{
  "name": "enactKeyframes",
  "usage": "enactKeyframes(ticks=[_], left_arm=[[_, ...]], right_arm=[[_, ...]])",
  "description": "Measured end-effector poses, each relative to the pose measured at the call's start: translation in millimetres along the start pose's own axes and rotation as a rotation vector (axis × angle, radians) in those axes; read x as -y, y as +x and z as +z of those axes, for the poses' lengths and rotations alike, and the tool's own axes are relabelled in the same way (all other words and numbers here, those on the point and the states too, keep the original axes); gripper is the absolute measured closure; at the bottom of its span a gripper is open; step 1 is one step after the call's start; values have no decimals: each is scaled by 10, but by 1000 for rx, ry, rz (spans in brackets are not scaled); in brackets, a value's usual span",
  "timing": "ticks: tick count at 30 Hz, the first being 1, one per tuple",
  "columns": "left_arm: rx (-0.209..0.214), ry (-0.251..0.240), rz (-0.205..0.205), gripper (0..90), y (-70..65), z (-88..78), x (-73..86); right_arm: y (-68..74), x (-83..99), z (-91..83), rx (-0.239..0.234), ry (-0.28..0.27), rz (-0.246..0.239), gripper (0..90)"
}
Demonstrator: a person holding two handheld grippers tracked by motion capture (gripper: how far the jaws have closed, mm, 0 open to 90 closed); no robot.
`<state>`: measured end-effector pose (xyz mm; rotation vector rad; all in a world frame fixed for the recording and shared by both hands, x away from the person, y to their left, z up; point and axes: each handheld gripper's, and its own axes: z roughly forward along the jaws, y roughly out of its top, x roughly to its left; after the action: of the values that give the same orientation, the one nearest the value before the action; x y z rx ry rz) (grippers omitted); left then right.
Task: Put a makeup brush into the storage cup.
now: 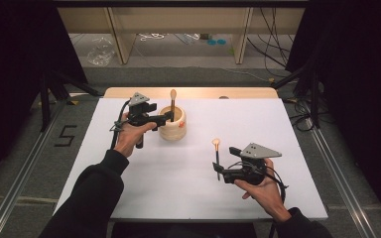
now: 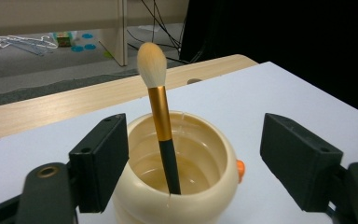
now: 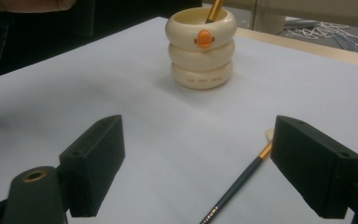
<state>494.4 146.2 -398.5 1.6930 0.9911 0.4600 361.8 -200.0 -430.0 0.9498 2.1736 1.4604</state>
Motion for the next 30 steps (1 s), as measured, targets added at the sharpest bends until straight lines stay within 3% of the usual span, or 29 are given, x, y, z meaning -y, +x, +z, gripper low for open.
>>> enactKeyframes(ticks=[8, 13, 15, 22, 23, 25, 30], left_arm=[[34, 10, 30, 202, -105, -247, 51], [70, 11, 38, 199, -199, -445, 174], [76, 14, 43, 198, -212, -512, 225], [67, 22, 41, 198, -276, -671, 373], [64, 25, 61, 199, -286, -687, 382], [69, 20, 53, 199, -324, -703, 407], [78, 18, 84, 199, -395, -737, 466]], right_arm=[[2, 2, 12, -3, -10, -1, 183], [5, -3, 3, 1, 9, -9, 183], [14, -5, 1, -9, 18, 10, 183], [8, -2, 6, -3, 18, 0, 181], [6, -1, 8, -5, 19, 3, 181], [-1, 5, 15, -4, 15, -2, 180], [-8, 3, 3, -7, 27, 7, 181]])
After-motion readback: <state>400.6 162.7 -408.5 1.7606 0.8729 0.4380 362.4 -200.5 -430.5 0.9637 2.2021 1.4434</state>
